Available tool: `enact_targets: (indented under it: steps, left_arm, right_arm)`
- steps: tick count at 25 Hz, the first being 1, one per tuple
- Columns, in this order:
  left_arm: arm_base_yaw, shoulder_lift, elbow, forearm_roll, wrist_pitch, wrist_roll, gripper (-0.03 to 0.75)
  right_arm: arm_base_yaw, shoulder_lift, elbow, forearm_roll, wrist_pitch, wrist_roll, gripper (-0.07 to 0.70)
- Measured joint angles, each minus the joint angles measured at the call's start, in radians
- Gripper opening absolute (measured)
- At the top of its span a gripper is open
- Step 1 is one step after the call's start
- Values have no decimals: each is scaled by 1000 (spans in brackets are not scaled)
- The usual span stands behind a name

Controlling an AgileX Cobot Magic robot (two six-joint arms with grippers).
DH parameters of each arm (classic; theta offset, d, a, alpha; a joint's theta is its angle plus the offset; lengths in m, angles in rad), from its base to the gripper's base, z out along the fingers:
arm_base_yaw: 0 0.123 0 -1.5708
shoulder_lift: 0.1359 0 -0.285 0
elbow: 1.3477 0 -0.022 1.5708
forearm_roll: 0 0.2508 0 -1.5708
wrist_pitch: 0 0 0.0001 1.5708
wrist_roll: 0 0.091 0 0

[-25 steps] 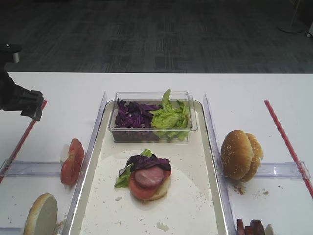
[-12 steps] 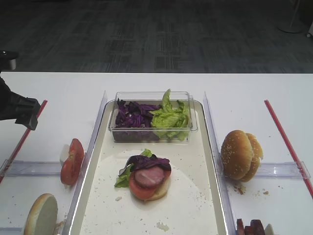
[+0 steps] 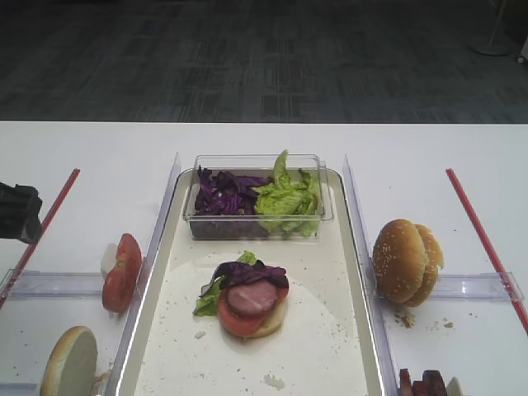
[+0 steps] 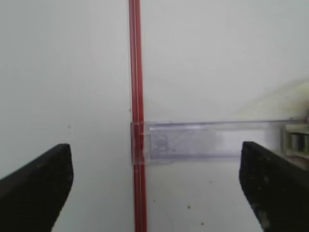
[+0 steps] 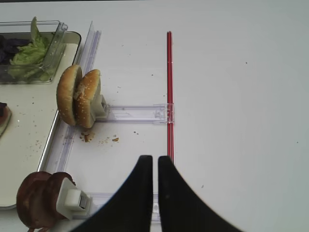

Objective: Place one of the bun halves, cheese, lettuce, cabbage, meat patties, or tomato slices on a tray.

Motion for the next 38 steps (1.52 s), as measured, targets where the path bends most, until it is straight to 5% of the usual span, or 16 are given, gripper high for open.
enact_targets:
  steps: [13,25,38]
  left_arm:
    - [0,-338,286,-52,23,-2,639]
    - [0,-748,324,-58,298,10,639]
    - [0,-1094,315,-106,443,12,639]
  right_arm:
    - [0,0,0,0,0,0,68]
    - [0,0,0,0,0,0,68]
    - [0,0,0,0,0,0,68]
